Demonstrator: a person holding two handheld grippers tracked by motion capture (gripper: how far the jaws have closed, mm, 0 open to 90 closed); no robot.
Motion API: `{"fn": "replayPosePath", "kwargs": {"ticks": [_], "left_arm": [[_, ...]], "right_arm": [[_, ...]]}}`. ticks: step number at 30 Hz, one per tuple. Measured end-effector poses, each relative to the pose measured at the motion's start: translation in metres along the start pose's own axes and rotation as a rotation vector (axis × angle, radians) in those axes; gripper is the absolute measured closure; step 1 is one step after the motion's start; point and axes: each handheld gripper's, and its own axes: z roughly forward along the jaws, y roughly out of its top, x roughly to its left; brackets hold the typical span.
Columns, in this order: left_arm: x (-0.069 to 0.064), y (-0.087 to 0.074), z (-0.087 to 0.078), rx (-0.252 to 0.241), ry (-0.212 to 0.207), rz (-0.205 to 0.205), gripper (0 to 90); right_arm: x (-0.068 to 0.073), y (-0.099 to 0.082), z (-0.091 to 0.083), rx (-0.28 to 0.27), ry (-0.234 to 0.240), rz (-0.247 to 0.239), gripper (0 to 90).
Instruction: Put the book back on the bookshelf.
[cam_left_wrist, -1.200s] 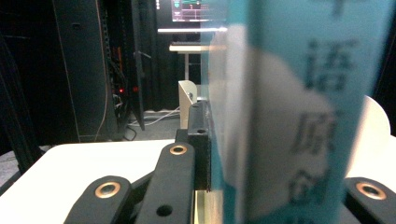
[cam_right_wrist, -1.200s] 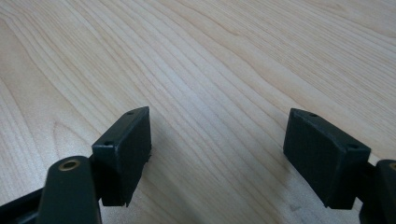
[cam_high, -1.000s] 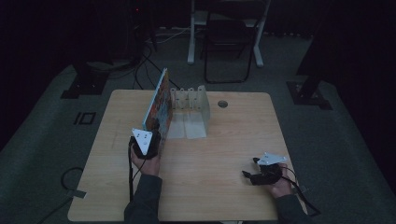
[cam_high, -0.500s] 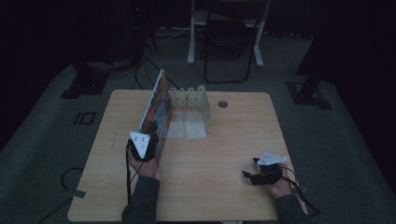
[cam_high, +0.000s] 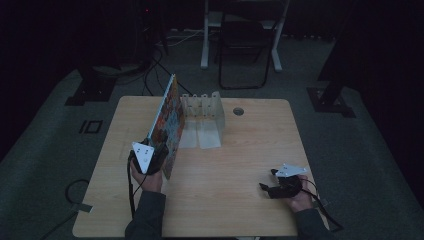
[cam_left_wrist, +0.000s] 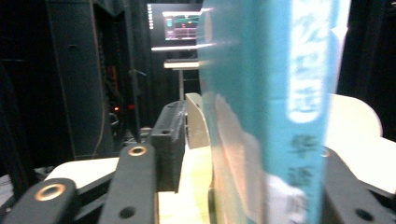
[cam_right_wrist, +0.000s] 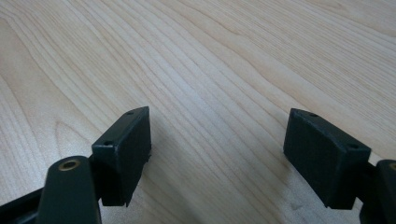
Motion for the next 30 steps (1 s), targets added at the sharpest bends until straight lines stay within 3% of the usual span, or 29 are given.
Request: {"fn": "replayPosePath", "kwargs": {"ticks": [4,9,17,19,24,27,30], "left_arm": [[0.001,0.002,-0.006,0.002,-0.014,-0.008,50.9],[0.000,0.005,-0.017,0.009,-0.032,0.014,49.3],[0.004,0.004,-0.036,0.019,-0.066,-0.019,48.1],[0.003,0.002,-0.041,0.028,-0.073,-0.004,47.6],[0.005,-0.005,-0.050,0.060,-0.119,-0.032,46.8],[0.006,-0.011,-0.051,0.100,-0.136,-0.006,46.2],[0.007,-0.016,-0.054,0.114,-0.144,-0.019,46.0]], "right_arm": [[0.000,0.000,0.000,0.000,0.001,-0.001,22.8],[0.000,0.000,0.000,0.003,0.004,0.004,22.5],[-0.001,0.000,0.000,0.006,0.000,0.007,21.5],[-0.001,0.000,0.000,0.007,0.003,0.009,21.4],[-0.002,0.000,0.001,0.012,0.007,0.021,19.7],[-0.002,0.000,0.001,0.014,0.008,0.023,19.5],[-0.002,0.000,0.001,0.015,0.011,0.026,19.3]]}}
